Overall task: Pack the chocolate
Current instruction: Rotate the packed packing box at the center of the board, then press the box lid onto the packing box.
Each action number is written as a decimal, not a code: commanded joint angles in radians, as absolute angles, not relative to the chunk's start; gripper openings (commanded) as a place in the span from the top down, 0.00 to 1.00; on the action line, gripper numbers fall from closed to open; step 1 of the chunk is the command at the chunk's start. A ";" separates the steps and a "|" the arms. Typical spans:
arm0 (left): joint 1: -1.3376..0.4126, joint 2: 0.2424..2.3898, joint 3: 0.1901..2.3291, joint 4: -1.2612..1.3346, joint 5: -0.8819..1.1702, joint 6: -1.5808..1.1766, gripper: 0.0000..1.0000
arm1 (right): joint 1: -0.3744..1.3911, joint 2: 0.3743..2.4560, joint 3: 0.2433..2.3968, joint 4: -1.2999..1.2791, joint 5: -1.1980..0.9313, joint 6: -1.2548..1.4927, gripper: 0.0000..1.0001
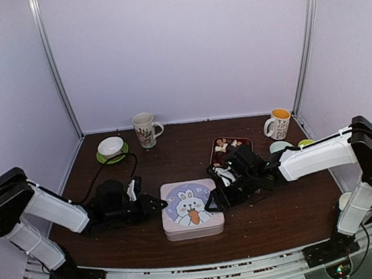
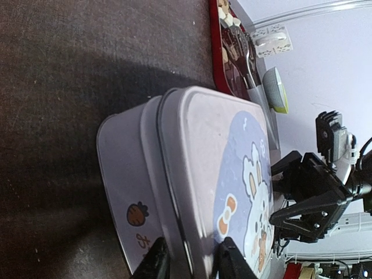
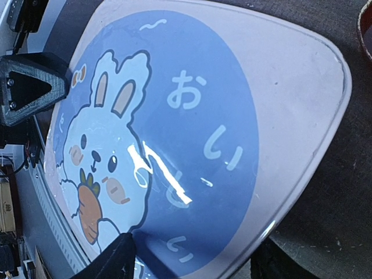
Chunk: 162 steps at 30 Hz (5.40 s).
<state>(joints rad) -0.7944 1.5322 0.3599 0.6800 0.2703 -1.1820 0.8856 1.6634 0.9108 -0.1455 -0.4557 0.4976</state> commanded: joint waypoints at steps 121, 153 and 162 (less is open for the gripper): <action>-0.947 1.397 0.198 0.747 0.318 -1.149 1.00 | 0.930 1.478 0.597 0.374 -0.630 0.527 1.00; -0.716 1.336 0.388 0.514 0.374 -0.892 1.00 | 0.739 1.699 0.638 0.634 -0.679 0.541 1.00; -0.665 1.445 0.467 0.544 0.432 -0.841 1.00 | 0.684 1.773 0.699 0.613 -0.691 0.487 1.00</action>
